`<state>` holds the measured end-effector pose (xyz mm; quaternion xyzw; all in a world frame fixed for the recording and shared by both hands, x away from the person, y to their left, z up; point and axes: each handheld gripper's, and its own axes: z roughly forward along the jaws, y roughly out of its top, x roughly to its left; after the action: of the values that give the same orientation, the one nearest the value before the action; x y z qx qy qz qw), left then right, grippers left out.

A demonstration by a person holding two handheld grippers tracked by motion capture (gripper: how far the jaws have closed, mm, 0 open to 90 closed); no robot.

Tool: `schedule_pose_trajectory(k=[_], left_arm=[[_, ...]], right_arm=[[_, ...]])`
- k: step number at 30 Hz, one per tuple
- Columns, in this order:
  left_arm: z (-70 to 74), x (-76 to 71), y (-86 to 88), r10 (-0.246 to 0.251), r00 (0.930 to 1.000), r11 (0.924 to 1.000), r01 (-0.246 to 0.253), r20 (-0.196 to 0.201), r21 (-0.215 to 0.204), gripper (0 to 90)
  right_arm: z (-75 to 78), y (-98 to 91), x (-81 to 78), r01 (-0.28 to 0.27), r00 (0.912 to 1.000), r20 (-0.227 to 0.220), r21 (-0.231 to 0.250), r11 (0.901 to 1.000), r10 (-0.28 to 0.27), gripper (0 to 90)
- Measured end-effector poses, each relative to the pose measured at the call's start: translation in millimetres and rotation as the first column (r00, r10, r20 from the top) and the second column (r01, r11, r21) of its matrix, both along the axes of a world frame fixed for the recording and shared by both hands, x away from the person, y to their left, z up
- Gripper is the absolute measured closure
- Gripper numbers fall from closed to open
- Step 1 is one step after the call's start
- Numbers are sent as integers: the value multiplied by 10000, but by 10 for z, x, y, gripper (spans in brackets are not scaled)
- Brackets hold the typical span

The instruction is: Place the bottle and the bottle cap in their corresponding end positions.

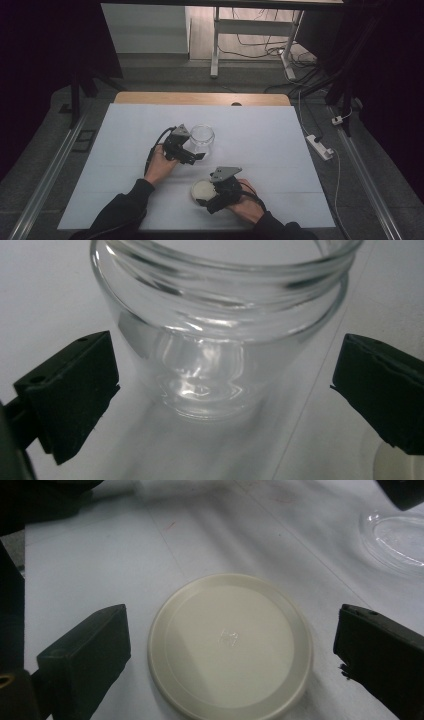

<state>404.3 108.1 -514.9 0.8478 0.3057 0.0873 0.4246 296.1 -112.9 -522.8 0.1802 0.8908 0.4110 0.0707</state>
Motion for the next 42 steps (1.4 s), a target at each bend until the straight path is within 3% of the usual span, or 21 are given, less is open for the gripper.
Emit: schedule_pose_trajectory(k=[11, 18, 25, 42], left_arm=[[9, -188, 74, -20, 9989, 9997, 9, -463, -224, 0], [18, -351, 97, -248, 9987, 9997, 248, -445, -20, 0], [73, -525, 118, -415, 9984, 9990, 409, -391, -153, 0], [114, -847, 175, -997, 9941, 9949, 988, -423, -222, 0]], right_arm=[[92, -74, -23, 217, 9996, 188, 31, 9998, -218, 13], [132, -122, -25, 291, 9993, 220, -58, 9996, -290, 5], [180, -162, -42, 398, 9985, 370, -51, 9992, -396, 5], [204, -300, -47, 1027, 9947, -29, 163, 9946, -1027, 0]])
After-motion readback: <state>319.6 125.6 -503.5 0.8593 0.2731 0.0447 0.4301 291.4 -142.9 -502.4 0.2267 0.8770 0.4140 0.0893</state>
